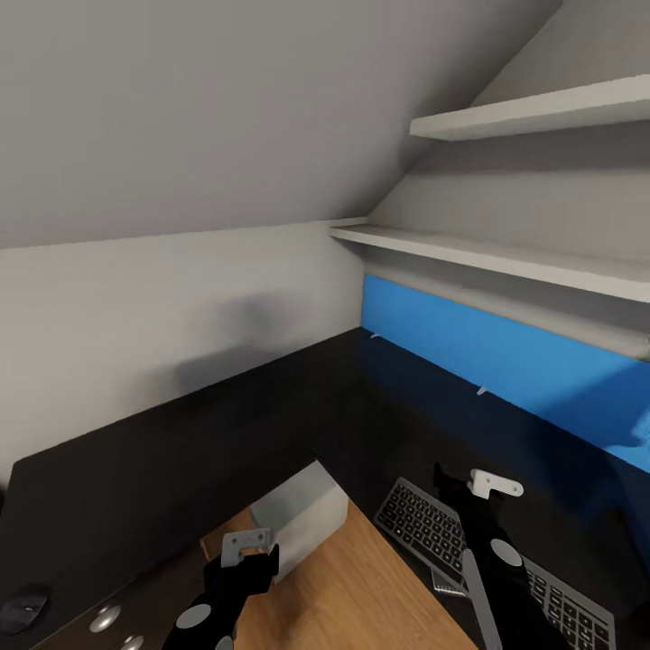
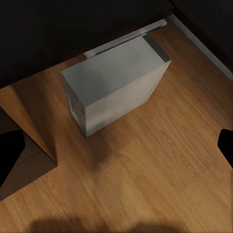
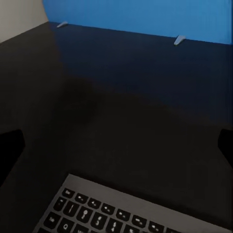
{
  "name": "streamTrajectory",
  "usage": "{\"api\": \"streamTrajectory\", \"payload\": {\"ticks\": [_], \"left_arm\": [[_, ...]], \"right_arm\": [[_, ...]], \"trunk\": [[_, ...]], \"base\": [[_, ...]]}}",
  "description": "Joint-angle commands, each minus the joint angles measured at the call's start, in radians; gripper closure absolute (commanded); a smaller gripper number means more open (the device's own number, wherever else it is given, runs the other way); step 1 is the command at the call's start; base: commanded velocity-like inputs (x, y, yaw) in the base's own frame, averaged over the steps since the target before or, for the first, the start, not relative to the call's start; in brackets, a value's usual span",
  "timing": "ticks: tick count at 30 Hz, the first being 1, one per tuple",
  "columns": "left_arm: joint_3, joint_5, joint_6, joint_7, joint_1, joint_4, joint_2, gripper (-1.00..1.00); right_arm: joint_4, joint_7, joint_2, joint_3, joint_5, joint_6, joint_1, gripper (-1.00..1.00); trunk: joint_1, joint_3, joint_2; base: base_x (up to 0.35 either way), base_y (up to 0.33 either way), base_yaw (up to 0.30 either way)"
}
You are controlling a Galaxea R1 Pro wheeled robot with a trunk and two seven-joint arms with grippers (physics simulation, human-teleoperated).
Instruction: In the bedroom, organize the workspace by keeping the computer under the desk, ensuring the monitor is on the desk, placing the keyboard on the desk next to the monitor, placing the mouse on the desk next to the keyboard, moving the folder from the swivel chair onto the desk next to the mouse, stacking the notebook on top of the folder with the pen on top of the notebook, and positioning the swivel chair next to the desk.
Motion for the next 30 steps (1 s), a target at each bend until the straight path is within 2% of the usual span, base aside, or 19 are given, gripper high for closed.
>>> {"api": "streamTrajectory", "payload": {"ticks": [1, 13, 21, 24, 30], "left_arm": [[-0.002, 0.011, 0.003, 0.01, -0.001, -0.001, 0.0, -1.0], [-0.002, 0.011, 0.003, 0.01, -0.001, -0.002, 0.0, -1.0], [0.0, 0.012, 0.005, 0.01, -0.001, -0.023, -0.004, -1.0], [0.0, 0.013, 0.005, 0.011, -0.001, -0.03, -0.004, -1.0], [-0.001, 0.014, 0.002, 0.012, -0.001, -0.034, -0.005, -1.0]], "right_arm": [[-0.002, -0.003, 0.001, 0.0, -0.002, 0.006, -0.001, -1.0], [-0.002, -0.003, -0.001, -0.002, -0.001, 0.005, -0.001, -1.0], [0.003, -0.004, -0.003, -0.007, 0.0, 0.007, -0.001, -1.0], [0.009, -0.004, -0.004, -0.025, -0.001, 0.007, -0.001, -1.0], [0.019, -0.001, -0.003, -0.044, -0.002, 0.002, -0.001, -1.0]], "trunk": [[0.0, -0.002, -0.002], [0.0, -0.002, -0.002], [0.0, -0.002, -0.002], [0.0, -0.002, -0.002], [0.0, -0.002, -0.002]], "base": [[0.001, 0.0, -0.038], [0.0, 0.0, -0.005], [0.0, 0.0, -0.248], [0.0, 0.0, -0.253], [0.0, 0.0, -0.076]]}}
